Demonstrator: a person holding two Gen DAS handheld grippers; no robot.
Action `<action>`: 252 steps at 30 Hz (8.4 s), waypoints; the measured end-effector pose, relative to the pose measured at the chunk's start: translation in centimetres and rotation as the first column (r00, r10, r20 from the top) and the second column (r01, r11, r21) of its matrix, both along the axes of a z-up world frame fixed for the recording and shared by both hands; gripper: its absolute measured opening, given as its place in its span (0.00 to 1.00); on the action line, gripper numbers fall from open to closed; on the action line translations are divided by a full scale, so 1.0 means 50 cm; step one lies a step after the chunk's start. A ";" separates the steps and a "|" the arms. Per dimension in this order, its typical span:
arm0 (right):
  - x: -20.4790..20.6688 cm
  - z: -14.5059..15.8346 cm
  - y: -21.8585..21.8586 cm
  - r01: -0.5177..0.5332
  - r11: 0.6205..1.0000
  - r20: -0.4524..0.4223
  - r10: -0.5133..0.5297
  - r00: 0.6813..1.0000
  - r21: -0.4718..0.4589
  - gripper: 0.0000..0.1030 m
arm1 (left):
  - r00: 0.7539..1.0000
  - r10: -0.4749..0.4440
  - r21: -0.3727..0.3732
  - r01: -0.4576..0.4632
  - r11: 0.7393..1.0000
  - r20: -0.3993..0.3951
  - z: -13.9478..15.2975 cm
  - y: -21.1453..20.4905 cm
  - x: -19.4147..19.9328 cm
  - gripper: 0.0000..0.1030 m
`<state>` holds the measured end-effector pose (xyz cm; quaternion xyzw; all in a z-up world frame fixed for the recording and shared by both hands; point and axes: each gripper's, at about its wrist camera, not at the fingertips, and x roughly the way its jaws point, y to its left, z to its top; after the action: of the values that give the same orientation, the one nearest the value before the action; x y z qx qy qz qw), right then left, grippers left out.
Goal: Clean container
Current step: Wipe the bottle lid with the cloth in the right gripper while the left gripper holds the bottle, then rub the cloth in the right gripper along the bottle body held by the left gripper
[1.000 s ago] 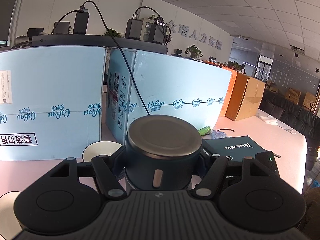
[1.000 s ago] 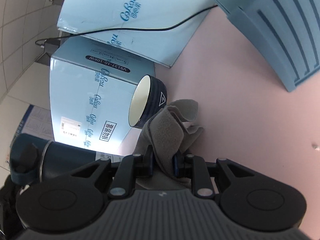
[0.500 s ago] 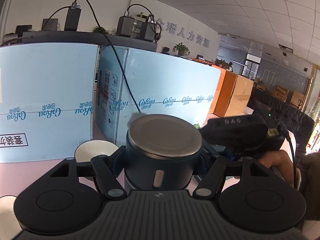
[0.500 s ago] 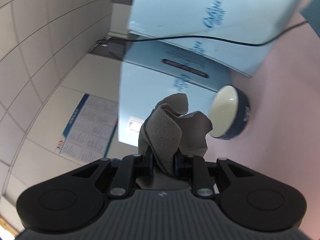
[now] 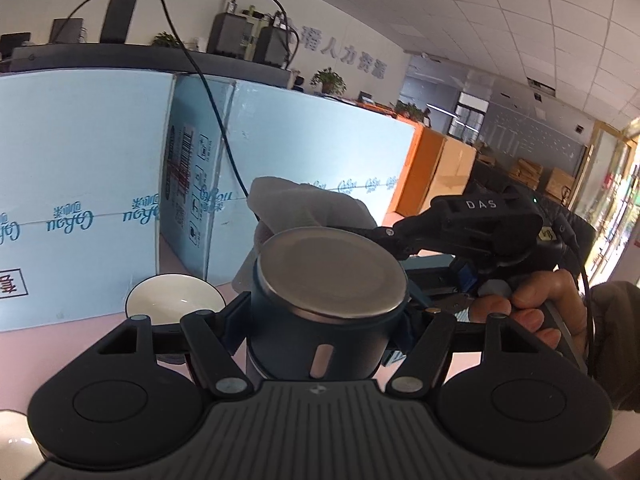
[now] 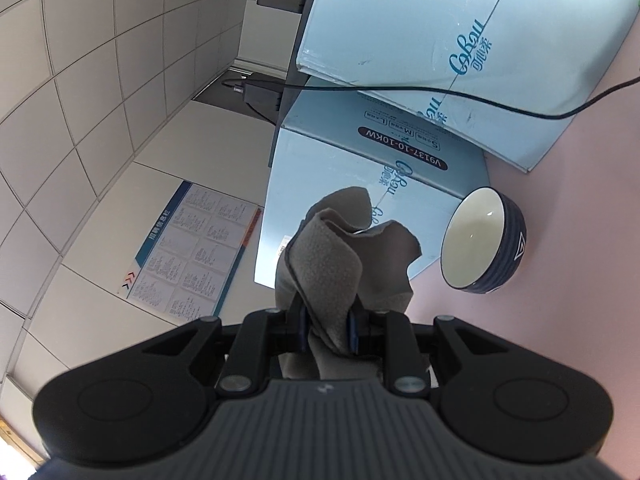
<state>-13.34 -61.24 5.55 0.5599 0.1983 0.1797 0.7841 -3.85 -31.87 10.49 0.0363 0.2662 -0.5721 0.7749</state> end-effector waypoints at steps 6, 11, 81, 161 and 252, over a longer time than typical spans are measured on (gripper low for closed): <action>-0.002 0.017 -0.007 0.017 1.000 -0.002 -0.017 1.000 -0.025 0.23 | 0.995 -0.103 0.041 0.102 0.994 0.003 0.009 -0.024 0.024 0.63; -0.016 0.032 -0.008 0.047 0.997 0.013 -0.046 0.999 -0.057 0.23 | 0.984 -0.176 0.071 0.174 0.982 0.021 0.016 -0.042 0.032 0.63; -0.129 0.091 0.074 0.225 0.866 0.207 -0.145 0.968 -0.447 0.21 | 0.996 0.002 -0.004 -0.002 1.000 0.088 -0.012 -0.028 -0.035 0.63; -0.179 -0.071 0.139 0.090 0.840 -0.003 -0.108 0.994 -0.535 0.22 | 0.991 0.134 -0.036 -0.134 0.990 -0.002 -0.024 -0.016 -0.037 0.67; -0.152 -0.132 0.102 0.012 0.820 -0.152 -0.120 0.981 -0.573 0.22 | 0.986 0.162 -0.012 -0.162 0.987 0.037 -0.020 -0.019 -0.046 0.67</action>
<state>-20.92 -56.13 -1.03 0.3209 0.2937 0.0332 0.8998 -6.13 -32.82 9.50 0.0220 0.2510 -0.5076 0.8239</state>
